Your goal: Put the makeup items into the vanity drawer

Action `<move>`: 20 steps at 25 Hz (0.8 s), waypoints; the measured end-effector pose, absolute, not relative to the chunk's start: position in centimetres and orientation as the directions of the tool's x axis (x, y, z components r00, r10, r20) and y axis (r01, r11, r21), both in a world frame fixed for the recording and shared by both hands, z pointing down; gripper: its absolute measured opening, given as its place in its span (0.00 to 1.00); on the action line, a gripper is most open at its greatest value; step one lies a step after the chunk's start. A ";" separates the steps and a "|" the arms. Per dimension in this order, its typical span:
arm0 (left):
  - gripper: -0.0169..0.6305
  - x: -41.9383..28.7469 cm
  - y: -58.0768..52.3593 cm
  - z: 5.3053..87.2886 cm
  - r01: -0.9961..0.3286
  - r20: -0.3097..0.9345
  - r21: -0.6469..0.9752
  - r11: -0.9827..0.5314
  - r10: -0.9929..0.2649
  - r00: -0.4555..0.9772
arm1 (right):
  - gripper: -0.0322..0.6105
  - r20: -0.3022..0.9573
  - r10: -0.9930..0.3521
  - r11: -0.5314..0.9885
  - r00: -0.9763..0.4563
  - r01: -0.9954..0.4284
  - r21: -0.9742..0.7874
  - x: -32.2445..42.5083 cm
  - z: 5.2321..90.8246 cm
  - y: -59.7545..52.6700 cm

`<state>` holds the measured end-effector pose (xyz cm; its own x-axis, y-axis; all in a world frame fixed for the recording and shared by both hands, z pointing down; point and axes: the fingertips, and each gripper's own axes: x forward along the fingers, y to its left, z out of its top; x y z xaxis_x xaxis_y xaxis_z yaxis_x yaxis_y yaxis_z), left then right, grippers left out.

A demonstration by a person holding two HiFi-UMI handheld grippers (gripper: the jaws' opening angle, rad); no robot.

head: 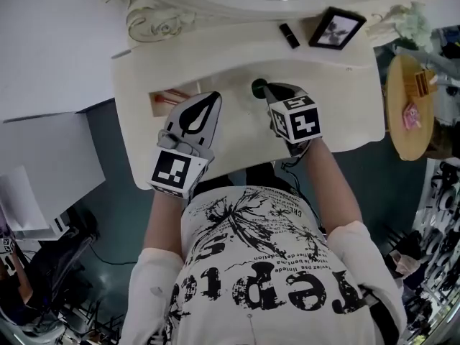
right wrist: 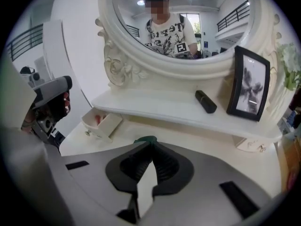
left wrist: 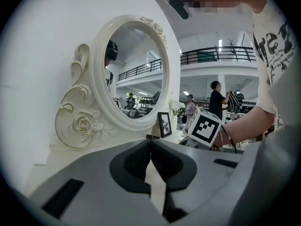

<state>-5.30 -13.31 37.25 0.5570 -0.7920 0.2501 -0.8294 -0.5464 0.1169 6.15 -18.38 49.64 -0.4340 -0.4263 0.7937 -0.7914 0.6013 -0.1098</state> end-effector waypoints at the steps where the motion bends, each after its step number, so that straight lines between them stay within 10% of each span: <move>1: 0.05 -5.7 -13.1 36.9 -0.835 0.245 0.111 -0.539 -0.799 0.549 | 0.10 0.786 -0.431 0.612 -0.444 -0.783 -0.107 5.6 48.9 -18.3; 20: 0.05 -20.7 -6.3 34.9 -0.954 0.202 0.069 -0.292 -0.932 0.300 | 0.10 0.730 -0.294 0.823 -0.617 -0.551 -0.135 -13.4 45.9 -14.1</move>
<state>-20.67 -6.32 34.88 0.2999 -0.9324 0.2016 -0.9539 -0.2919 0.0692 -13.42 -14.09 45.85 -0.6173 -0.2937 0.7298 -0.5514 0.8232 -0.1351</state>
